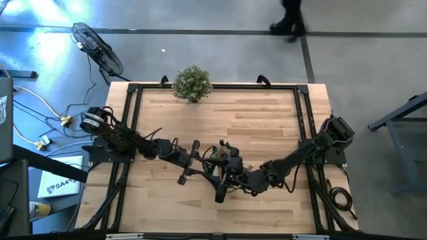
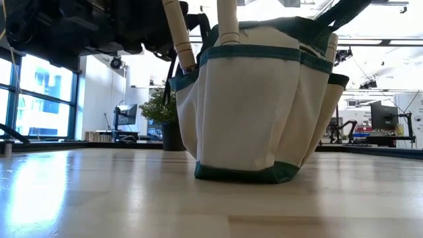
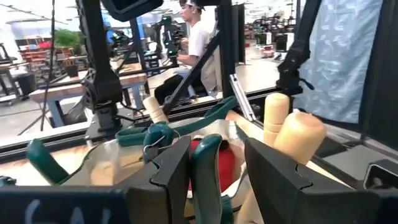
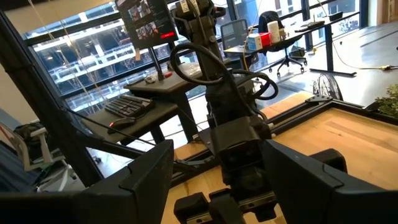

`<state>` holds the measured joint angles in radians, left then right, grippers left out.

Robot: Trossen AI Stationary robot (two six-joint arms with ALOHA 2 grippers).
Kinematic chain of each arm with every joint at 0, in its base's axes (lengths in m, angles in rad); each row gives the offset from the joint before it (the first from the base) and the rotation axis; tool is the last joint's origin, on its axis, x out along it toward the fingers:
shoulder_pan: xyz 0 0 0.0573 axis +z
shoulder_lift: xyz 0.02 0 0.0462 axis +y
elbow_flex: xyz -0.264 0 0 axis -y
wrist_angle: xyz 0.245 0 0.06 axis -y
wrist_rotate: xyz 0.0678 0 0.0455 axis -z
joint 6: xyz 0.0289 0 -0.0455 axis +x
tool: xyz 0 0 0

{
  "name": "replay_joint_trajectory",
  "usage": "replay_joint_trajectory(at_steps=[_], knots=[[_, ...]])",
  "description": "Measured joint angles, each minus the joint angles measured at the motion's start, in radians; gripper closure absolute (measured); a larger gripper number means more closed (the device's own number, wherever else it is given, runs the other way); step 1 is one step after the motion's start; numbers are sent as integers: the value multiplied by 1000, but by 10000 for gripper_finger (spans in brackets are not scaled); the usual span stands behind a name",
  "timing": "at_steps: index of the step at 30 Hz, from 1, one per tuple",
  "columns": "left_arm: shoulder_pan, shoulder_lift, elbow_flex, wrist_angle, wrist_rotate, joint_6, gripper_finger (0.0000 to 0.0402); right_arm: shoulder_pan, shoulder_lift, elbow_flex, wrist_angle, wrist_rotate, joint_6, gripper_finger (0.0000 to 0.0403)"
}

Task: Pick & Place Garden tools in Gardening bag
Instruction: Put the green scissors into the green bag, then return to Home Position

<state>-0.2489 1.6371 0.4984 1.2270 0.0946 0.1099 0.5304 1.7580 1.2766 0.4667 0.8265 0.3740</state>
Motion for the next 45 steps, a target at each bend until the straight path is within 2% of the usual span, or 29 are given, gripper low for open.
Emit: replay_joint_trajectory(at_steps=[22,45], knots=[[0,0,34,-36,4,20,254,6,0,0,-2,-23,16,165],[0,0,33,64,4,45,254,13,0,0,-17,-23,-12,165]])
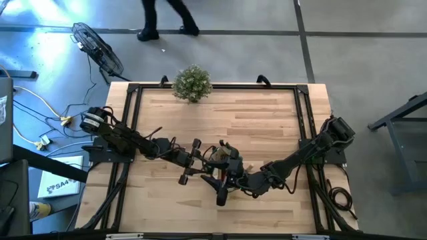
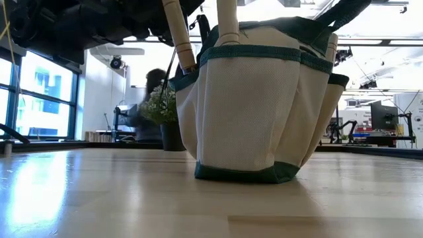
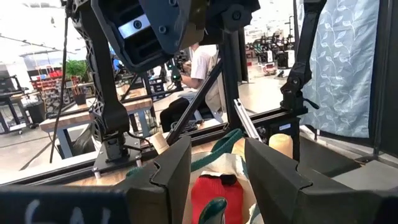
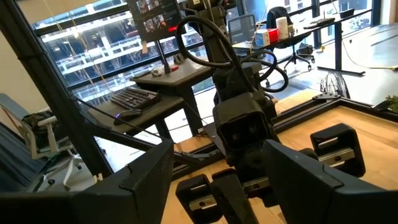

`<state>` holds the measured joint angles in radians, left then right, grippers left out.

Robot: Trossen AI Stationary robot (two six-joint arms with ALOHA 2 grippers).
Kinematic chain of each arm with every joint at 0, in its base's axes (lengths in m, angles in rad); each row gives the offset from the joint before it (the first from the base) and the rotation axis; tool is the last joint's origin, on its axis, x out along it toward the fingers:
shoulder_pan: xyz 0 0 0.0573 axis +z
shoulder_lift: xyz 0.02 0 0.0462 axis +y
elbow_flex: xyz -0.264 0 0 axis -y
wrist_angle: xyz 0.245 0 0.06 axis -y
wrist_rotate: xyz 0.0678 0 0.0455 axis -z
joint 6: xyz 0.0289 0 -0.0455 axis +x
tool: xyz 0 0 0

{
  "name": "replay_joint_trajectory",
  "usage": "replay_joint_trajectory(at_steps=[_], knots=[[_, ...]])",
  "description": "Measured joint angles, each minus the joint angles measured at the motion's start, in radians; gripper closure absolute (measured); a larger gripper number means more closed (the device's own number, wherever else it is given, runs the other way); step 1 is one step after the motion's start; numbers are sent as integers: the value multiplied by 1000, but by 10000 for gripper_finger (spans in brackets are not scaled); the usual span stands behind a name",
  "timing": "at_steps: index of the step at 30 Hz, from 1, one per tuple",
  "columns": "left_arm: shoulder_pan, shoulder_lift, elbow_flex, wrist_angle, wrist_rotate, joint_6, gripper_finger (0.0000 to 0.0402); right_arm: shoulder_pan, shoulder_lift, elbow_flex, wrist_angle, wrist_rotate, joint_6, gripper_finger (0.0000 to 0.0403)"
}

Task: Pick & Place Garden tools in Gardening bag
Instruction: Return to Home Position

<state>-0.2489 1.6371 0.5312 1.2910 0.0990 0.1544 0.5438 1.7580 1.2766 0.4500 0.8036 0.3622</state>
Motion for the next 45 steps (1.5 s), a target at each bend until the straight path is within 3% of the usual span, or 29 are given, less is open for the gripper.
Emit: replay_joint_trajectory(at_steps=[19,27,29,36,41,45], knots=[[0,-82,0,-1,21,32,254,0,0,0,-5,0,-34,165],[0,-204,0,-142,32,116,254,14,-36,0,-5,-13,-186,165],[0,-233,0,-187,-3,151,254,19,-46,0,-5,5,-244,165],[1,-352,0,-318,-198,353,273,77,-130,0,-146,250,-347,186],[1,-462,0,-504,-354,399,340,127,-204,0,-309,305,-366,246],[1,-581,0,-720,-490,398,394,137,-249,0,-402,298,-363,316]])
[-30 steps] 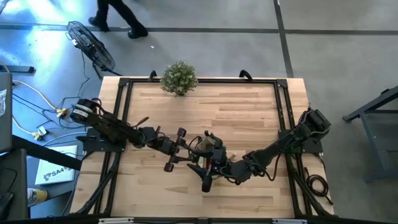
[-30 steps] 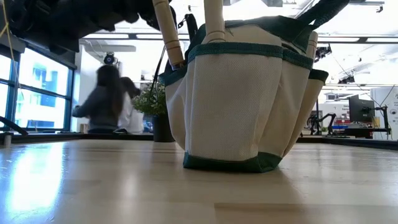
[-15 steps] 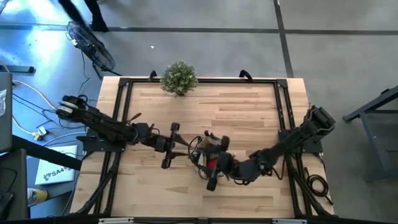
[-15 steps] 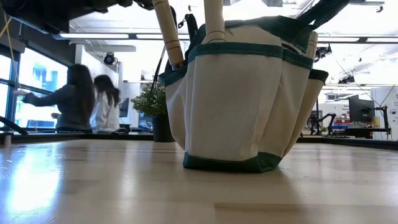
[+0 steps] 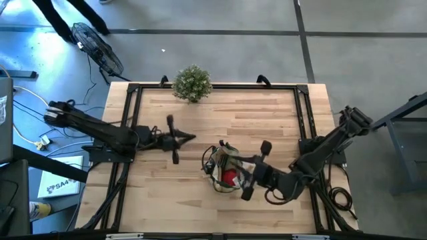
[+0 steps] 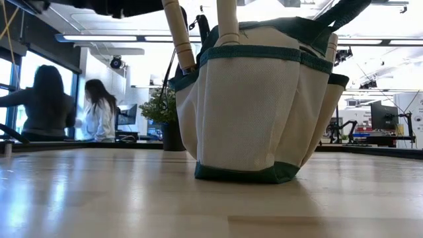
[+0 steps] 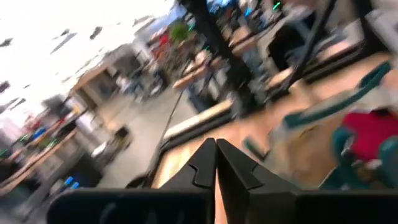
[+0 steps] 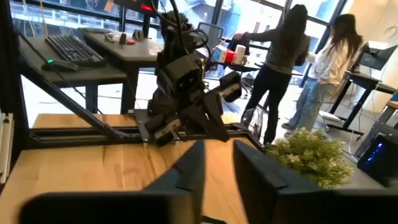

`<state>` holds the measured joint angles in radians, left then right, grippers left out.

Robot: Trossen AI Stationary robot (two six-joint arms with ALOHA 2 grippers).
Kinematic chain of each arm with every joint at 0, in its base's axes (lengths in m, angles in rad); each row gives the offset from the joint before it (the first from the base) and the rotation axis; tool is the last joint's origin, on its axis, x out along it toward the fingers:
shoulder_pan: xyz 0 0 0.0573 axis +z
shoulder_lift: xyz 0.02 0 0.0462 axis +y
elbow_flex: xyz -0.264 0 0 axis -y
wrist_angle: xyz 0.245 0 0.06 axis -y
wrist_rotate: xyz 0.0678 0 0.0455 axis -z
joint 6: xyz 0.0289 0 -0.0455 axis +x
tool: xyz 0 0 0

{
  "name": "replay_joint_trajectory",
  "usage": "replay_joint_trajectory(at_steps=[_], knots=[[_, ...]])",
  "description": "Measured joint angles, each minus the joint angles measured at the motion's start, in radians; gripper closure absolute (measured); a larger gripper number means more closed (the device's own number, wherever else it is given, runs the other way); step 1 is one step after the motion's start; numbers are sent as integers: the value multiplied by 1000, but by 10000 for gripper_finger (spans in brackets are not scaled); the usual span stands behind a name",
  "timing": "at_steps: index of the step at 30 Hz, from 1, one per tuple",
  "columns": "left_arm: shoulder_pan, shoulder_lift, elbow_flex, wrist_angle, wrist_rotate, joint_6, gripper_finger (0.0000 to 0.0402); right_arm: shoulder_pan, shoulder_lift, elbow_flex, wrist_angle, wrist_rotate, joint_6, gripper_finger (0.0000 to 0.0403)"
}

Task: Pick & Place Garden tools in Gardening bag
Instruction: Return to Home Position

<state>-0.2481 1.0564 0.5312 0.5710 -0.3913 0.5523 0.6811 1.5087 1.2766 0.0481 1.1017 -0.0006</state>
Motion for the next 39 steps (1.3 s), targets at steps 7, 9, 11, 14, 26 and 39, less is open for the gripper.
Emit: replay_joint_trajectory(at_steps=[7,9,11,14,26,39], knots=[[0,-198,0,-187,-136,47,401,0,-65,0,-117,-9,9,396],[0,-258,0,-233,-146,46,401,5,-91,0,-177,-12,29,399],[10,-319,0,-307,-146,15,401,6,-121,0,-250,-23,46,399],[60,-411,0,-431,-115,-83,401,7,-175,0,-353,-36,93,399],[348,-549,0,-656,165,-341,401,-34,-384,-38,-544,-148,89,399],[586,-549,0,-692,368,-412,401,-226,-932,-548,-195,-471,-39,399]])
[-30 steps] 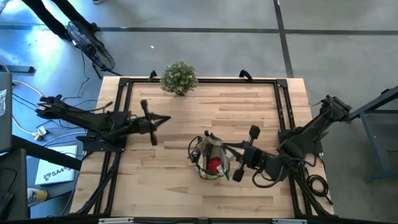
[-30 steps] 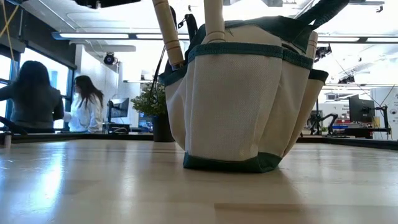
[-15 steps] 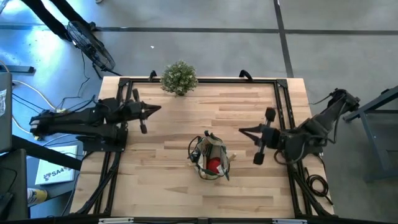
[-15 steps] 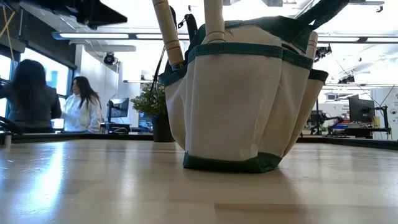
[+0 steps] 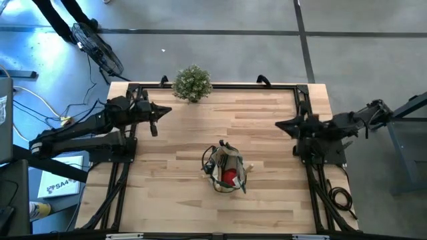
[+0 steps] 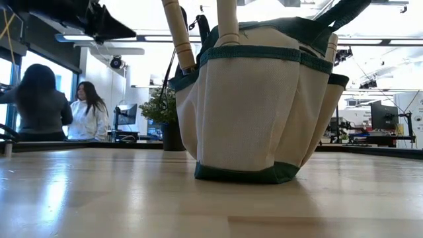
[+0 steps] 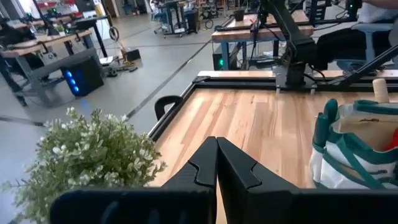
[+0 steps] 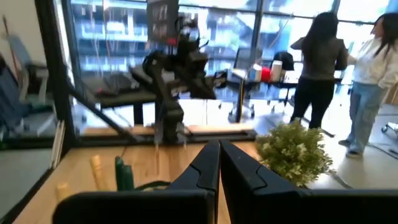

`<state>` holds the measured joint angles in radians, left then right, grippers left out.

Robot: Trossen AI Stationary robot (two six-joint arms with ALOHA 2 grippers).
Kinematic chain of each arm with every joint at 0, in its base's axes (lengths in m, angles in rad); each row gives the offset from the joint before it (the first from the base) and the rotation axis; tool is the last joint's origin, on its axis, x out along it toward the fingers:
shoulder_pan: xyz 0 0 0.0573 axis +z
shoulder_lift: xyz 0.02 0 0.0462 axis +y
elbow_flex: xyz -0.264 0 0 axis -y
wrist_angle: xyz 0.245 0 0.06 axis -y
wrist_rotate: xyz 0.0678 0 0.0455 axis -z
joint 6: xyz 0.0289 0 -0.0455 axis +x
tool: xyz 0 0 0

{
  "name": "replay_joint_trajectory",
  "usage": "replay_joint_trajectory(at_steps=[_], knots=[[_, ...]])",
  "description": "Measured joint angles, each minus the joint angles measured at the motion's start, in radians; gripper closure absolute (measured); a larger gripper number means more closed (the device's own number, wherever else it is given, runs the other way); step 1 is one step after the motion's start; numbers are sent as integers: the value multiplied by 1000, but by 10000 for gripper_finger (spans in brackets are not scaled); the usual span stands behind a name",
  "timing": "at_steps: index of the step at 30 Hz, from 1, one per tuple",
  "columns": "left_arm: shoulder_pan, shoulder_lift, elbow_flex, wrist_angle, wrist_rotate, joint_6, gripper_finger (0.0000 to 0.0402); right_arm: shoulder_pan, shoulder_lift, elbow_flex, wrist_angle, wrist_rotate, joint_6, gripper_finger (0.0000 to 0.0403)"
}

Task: Pick & Place Garden tools in Gardening bag
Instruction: Return to Home Position

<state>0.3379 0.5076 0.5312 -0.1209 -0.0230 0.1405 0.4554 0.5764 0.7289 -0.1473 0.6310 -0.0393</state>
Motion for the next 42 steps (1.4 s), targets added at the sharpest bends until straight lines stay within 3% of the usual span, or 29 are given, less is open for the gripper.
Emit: replay_joint_trajectory(at_steps=[7,12,18,26,42], knots=[[107,0,0,-84,29,-18,401,-98,-273,-204,78,-126,-21,399],[157,0,-1,-91,189,14,401,-138,-380,-300,89,-163,-16,399],[208,0,-1,-90,235,21,401,-181,-421,-427,192,-167,-11,398],[225,13,-2,-91,304,15,401,-226,-435,-541,285,-248,0,398],[225,13,-3,-99,305,3,401,-321,-441,-705,448,-257,58,398]])
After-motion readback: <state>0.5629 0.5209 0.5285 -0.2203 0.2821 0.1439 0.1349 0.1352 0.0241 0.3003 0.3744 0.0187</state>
